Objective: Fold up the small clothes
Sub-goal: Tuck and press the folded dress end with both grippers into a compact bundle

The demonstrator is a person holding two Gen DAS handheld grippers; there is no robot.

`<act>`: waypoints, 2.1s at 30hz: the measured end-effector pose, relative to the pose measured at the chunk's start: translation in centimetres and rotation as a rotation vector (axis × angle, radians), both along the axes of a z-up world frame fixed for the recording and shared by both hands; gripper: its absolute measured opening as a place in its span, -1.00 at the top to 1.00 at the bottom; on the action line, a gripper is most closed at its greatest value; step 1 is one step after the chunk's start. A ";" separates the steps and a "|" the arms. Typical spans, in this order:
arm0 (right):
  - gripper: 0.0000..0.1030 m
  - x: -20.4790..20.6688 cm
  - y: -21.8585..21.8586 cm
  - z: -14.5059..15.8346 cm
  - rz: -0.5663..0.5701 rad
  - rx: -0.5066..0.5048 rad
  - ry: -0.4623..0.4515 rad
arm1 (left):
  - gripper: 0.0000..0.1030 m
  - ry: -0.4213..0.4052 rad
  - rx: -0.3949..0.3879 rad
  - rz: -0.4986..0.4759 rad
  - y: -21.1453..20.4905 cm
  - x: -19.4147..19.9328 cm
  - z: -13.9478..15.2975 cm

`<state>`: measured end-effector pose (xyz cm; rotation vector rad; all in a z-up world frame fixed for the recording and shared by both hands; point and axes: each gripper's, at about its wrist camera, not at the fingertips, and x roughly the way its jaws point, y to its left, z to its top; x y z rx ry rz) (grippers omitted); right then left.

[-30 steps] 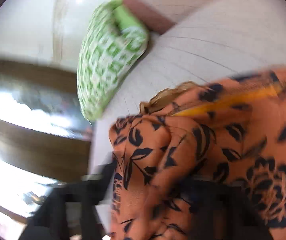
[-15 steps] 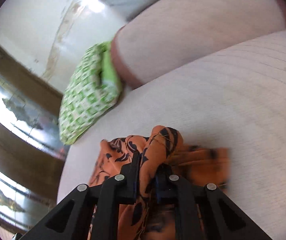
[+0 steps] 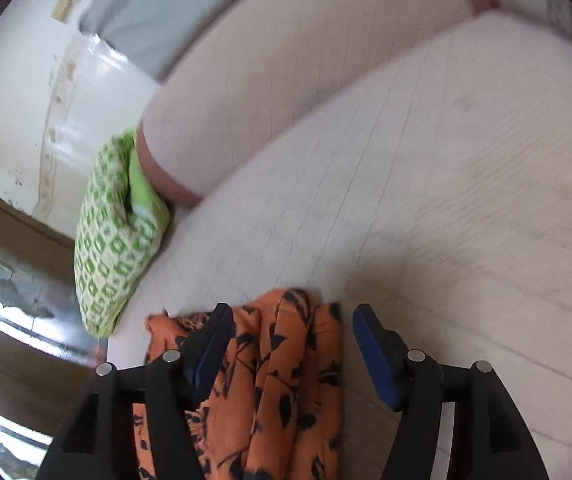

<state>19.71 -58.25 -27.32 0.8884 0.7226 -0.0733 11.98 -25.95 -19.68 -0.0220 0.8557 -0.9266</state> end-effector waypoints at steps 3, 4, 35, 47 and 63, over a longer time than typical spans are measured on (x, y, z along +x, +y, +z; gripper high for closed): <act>-0.29 -2.6 2.2 2.5 0.046 -0.049 -0.035 | -0.52 -0.077 0.095 0.119 2.8 1.5 0.7; -0.28 -3.2 3.4 3.2 0.082 -0.067 -0.045 | -0.52 -0.099 0.134 0.162 3.7 1.8 0.7; 0.48 3.5 16.4 5.3 0.288 -0.106 0.154 | -0.63 0.017 0.363 0.157 6.0 5.1 -7.4; 0.50 12.6 15.8 0.4 0.281 -0.050 0.241 | -0.66 -0.021 0.374 0.156 5.7 5.2 -7.6; 0.47 -8.1 11.9 -1.0 0.075 -0.081 0.197 | -0.69 -0.060 0.401 0.212 5.2 4.1 -7.5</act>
